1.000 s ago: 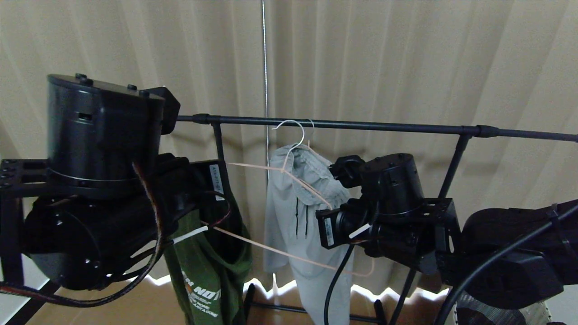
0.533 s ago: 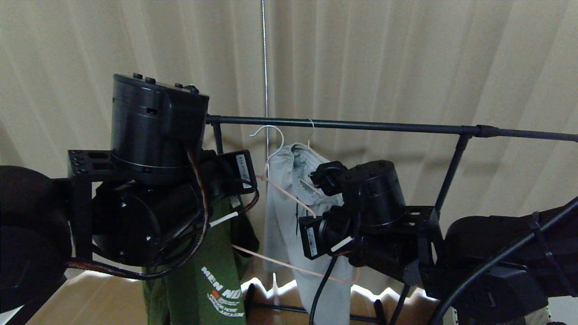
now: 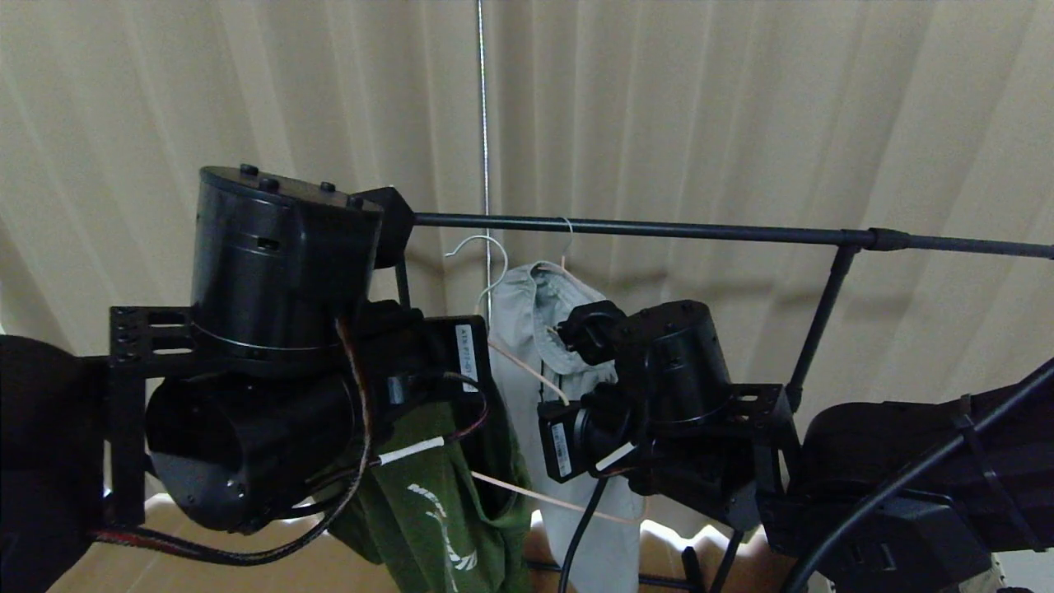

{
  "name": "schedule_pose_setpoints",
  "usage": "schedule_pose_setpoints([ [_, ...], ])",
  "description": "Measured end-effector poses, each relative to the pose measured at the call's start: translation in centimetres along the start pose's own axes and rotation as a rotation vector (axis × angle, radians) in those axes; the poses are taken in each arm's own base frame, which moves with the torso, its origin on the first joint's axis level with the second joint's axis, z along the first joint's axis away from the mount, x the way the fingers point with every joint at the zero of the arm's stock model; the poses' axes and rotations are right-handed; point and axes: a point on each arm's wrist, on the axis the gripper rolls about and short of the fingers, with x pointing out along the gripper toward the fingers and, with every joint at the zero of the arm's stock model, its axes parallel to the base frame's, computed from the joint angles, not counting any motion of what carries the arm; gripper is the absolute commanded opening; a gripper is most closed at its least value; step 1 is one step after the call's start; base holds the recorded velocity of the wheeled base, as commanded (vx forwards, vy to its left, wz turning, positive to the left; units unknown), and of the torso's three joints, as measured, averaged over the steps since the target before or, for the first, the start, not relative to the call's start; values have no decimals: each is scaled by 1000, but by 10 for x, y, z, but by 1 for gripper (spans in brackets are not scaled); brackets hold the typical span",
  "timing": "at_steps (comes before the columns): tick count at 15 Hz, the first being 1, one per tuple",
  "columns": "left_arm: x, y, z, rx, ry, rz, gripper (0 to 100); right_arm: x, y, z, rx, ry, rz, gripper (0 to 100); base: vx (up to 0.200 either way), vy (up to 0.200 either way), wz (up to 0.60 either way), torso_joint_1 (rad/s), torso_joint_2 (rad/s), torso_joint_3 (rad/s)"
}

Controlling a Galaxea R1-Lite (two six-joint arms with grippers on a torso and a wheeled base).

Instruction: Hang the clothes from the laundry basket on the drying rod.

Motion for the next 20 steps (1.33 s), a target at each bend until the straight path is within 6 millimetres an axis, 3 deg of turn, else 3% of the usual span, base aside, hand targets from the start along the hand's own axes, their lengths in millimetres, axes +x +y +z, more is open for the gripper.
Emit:
schedule_pose_setpoints([
  [8, -26, 16, -11, 81, 18, -43, 0, -7, 0, 6, 9, -35, 11, 0, 0, 0, 0, 0, 0, 0],
  [9, -28, 17, -11, 81, 15, -45, 100, -7, 0, 6, 11, -38, 12, 0, 0, 0, 0, 0, 0, 0],
  [20, -68, 40, -7, 64, -59, -48, 100, -30, -18, 16, 35, -80, -18, 0, 0, 0, 0, 0, 0, 0],
])
